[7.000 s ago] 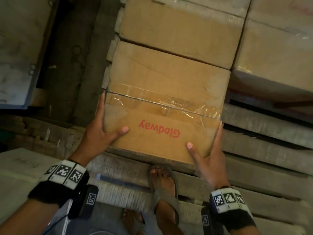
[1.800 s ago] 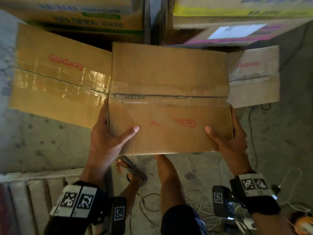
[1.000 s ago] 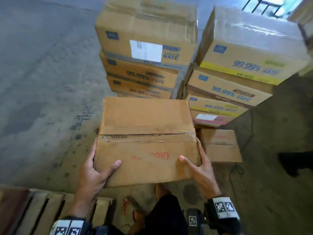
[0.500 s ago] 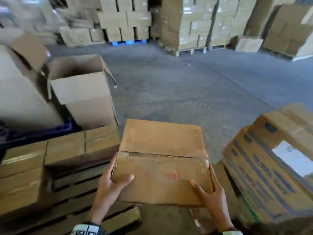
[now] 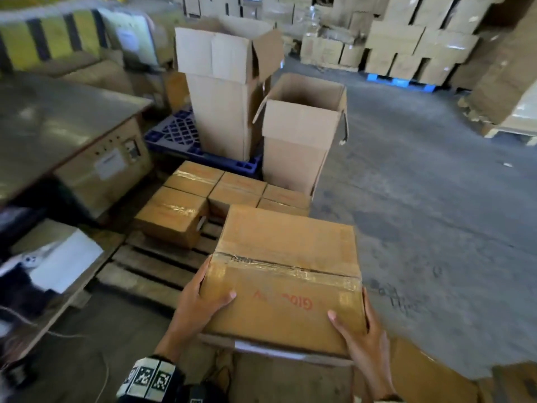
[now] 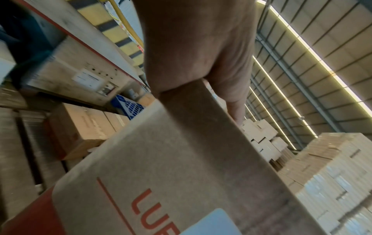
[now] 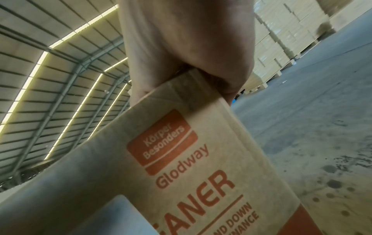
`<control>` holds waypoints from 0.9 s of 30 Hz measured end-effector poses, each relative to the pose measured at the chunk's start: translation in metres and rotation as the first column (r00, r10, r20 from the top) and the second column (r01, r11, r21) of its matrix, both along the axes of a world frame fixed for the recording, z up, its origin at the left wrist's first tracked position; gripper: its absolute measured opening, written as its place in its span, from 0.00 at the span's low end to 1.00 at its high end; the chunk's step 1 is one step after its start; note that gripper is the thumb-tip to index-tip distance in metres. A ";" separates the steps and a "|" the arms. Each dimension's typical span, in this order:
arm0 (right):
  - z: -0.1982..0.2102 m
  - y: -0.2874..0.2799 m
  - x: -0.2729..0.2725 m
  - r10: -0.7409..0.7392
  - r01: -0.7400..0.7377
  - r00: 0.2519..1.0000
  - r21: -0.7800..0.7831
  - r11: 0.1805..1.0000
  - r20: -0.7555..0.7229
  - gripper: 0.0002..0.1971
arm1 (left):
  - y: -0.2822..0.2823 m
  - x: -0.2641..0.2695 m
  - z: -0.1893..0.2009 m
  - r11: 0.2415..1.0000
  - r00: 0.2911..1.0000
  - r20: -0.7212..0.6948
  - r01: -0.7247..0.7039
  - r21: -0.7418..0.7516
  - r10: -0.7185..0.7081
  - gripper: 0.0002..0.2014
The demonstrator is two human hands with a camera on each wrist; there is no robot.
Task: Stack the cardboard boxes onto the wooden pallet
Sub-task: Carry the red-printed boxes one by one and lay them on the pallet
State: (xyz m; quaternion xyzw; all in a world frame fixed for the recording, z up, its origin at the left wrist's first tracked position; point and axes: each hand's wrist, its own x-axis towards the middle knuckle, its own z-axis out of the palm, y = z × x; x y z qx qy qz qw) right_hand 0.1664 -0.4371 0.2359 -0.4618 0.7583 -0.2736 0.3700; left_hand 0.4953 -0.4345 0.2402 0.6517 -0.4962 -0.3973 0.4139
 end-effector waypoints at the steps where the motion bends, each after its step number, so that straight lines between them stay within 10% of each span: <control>1: -0.001 -0.003 0.006 0.027 -0.027 1.000 0.000 1.000 0.000 0.56 | 0.004 0.004 -0.002 1.000 1.000 0.000 -0.019 0.010 0.019 0.38; 13: -0.011 -0.048 0.101 0.148 -0.146 0.989 0.094 0.985 -0.024 0.56 | -0.015 0.098 -0.040 0.982 0.994 0.009 -0.113 0.148 0.113 0.49; 27: 0.003 -0.198 0.311 0.024 -0.018 0.995 0.068 0.998 -0.095 0.53 | -0.217 0.302 -0.032 0.960 0.999 -0.042 -0.013 0.278 0.026 0.46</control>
